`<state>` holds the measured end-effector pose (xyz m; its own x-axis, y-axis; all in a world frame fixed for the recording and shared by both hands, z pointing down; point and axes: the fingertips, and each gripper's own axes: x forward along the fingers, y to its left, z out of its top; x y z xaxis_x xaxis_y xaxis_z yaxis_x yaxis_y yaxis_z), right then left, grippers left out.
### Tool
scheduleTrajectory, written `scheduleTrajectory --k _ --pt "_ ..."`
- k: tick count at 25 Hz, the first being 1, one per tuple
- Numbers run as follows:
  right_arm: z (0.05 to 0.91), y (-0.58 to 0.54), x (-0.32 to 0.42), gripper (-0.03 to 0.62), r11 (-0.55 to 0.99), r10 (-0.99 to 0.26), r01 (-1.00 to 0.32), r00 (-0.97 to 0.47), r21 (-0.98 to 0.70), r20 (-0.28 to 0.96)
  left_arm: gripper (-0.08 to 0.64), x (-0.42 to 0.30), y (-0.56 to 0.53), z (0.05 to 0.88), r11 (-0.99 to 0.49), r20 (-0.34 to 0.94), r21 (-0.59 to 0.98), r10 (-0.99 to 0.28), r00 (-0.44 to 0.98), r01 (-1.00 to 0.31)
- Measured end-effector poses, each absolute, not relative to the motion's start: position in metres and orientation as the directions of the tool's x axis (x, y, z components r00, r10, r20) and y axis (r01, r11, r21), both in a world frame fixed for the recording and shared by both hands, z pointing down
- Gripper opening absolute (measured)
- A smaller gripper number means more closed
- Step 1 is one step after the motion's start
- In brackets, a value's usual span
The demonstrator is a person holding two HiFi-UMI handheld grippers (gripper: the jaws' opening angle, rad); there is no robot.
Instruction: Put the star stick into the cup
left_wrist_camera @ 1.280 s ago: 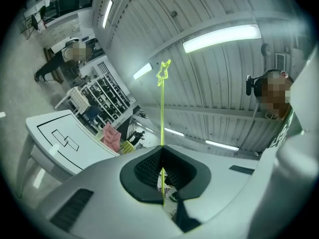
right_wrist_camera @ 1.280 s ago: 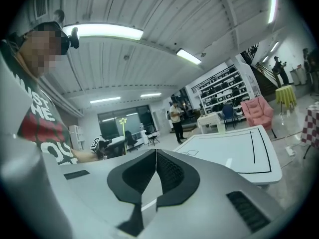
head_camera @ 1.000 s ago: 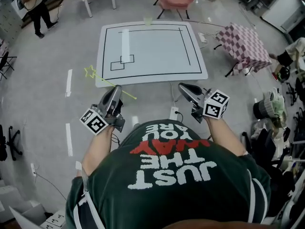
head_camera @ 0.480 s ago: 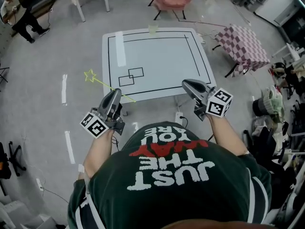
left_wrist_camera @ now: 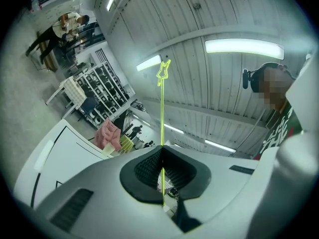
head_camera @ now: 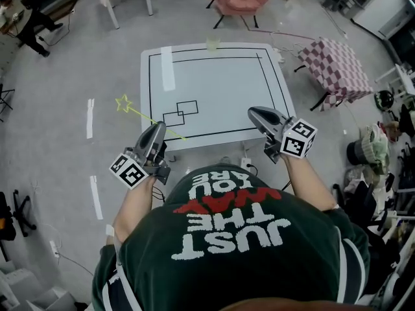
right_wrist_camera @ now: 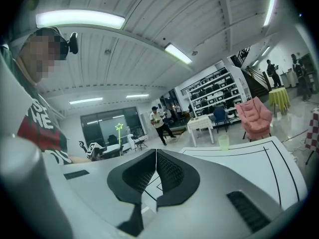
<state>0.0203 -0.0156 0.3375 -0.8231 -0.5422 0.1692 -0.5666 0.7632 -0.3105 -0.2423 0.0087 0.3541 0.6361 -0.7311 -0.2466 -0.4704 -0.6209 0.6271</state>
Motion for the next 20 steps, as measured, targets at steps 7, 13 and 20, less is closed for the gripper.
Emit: scheduleTrajectory --k 7,13,20 --pt "0.351 -0.084 0.048 0.034 0.801 -0.474 -0.492 -0.869 -0.342 0.141 0.009 -0.215 -0.040 0.361 -0.571 -0.201 0.613 -0.781 0.592 -0.546" --pt "0.360 -0.160 0.093 0.034 0.827 -0.403 -0.424 -0.905 -0.369 0.135 0.009 -0.166 -0.106 0.364 -0.509 -0.195 0.646 -0.831 0.522 -0.569" --pt "0.379 -0.237 0.133 0.034 0.837 -0.343 -0.361 -0.932 -0.411 0.120 0.009 -0.117 -0.185 0.366 -0.428 -0.142 0.683 -0.873 0.467 -0.592"
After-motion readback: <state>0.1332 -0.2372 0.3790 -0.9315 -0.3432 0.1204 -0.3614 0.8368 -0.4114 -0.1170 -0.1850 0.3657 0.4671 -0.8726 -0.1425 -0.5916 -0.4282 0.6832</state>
